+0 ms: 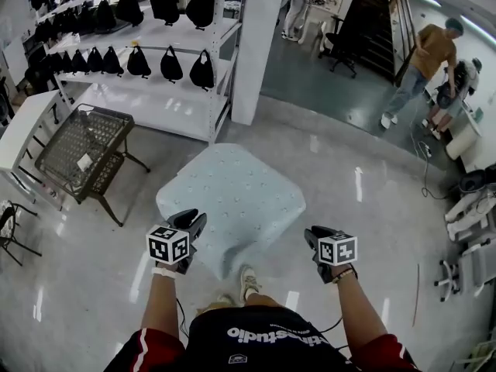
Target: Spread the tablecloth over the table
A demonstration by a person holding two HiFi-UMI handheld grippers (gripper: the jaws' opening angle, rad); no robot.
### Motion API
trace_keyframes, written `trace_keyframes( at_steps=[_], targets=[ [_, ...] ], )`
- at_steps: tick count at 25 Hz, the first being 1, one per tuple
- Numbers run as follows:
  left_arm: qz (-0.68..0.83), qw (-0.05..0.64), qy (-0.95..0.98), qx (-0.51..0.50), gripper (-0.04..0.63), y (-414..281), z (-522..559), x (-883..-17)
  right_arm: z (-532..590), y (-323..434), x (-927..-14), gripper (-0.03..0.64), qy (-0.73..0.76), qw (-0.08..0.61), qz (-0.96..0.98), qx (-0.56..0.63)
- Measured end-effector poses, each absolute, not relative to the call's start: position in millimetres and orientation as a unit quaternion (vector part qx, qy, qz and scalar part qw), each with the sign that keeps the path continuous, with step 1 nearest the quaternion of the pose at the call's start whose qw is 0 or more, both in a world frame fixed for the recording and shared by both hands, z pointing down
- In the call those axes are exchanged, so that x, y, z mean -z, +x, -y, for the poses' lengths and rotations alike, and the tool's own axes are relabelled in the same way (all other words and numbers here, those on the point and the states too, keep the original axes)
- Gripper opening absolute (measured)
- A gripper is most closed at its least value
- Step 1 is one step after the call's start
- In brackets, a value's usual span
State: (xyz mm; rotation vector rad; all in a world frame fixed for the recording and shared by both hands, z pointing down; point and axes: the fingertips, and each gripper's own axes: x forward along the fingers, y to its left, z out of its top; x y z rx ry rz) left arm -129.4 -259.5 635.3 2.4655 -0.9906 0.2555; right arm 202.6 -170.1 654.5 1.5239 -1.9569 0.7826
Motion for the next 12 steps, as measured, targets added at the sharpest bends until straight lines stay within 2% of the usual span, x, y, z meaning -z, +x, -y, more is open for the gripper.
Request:
trace_keyframes(
  at_steps=[7,12],
  targets=[
    [0.388,0.227,0.889,-0.092,0.127,-138,272,-631,184,209,-644,0.123,0.557,0.265,0.734,-0.283],
    [0.417,0.215,0.879,-0.087,0.127,-151,285,-613,216,214,-629,0.123,0.555,0.232,0.746,-0.285]
  ],
)
